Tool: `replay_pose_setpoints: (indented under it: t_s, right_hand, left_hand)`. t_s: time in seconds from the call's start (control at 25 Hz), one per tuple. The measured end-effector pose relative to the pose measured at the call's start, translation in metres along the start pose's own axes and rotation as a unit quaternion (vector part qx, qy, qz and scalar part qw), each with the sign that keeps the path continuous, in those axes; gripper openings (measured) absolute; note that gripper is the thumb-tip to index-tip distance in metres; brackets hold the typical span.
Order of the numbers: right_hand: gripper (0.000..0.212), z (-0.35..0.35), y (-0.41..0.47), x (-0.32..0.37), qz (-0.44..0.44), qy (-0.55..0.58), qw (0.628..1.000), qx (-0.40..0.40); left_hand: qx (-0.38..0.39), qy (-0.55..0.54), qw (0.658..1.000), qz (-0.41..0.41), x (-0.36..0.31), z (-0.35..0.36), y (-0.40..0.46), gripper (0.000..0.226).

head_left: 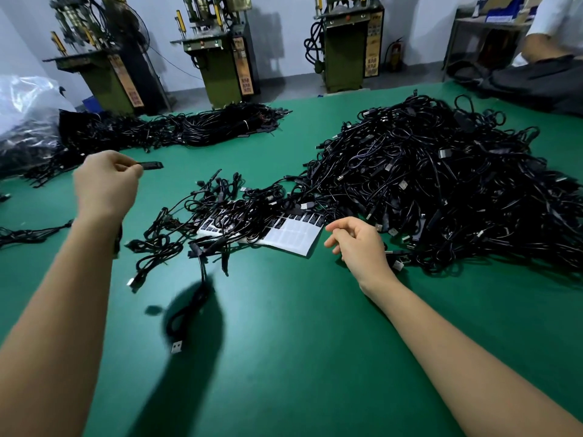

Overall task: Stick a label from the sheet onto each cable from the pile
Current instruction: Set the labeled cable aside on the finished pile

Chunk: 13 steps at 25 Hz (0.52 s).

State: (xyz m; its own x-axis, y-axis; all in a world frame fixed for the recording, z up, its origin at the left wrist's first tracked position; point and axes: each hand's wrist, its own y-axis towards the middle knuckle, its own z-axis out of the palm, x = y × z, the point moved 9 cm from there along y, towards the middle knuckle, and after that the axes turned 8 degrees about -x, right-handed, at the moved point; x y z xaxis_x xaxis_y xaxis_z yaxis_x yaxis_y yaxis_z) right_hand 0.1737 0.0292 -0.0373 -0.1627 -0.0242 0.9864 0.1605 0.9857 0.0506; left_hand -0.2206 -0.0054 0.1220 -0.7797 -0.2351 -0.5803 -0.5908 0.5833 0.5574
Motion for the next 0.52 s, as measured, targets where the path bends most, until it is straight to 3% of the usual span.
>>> replay_pose_setpoints:
  t_s: [0.16,0.28,0.4,0.52]
  right_hand:
    - [0.023,0.0,-0.001,0.003,-0.006,-0.012,1.0,-0.001]
    - [0.023,-0.001,-0.002,0.004,-0.01,-0.012,1.0,-0.003]
    - [0.022,-0.001,-0.002,0.005,-0.014,-0.019,1.0,-0.005]
    - [0.02,-0.001,-0.001,0.005,-0.019,-0.024,1.0,-0.004]
  left_hand:
    - [-0.01,0.157,0.987,0.045,0.011,0.029,0.003,0.025]
    - [0.029,0.221,0.975,0.01,0.037,0.051,-0.012,0.03]
    - [0.078,0.239,0.968,0.012,0.042,0.069,-0.031,0.037]
    - [0.025,0.184,0.979,0.085,-0.004,0.072,-0.055,0.032]
